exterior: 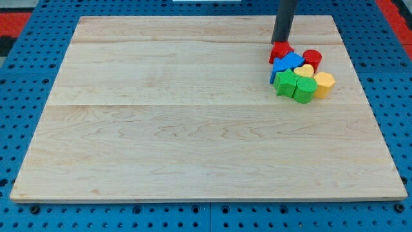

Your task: Move your arm towards the center right of the board

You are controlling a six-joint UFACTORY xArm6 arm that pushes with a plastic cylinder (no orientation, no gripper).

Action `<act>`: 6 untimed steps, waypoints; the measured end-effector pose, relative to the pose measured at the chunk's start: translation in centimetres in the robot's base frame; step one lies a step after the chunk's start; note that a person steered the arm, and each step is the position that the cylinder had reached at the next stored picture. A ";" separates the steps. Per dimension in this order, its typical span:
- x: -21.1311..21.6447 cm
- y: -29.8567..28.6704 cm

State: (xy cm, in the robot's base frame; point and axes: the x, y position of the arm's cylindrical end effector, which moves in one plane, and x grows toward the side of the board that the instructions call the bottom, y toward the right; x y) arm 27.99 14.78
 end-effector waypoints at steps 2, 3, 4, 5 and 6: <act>-2.3 1.4; -0.2 10.2; 4.3 18.1; 11.9 18.8; 15.5 14.1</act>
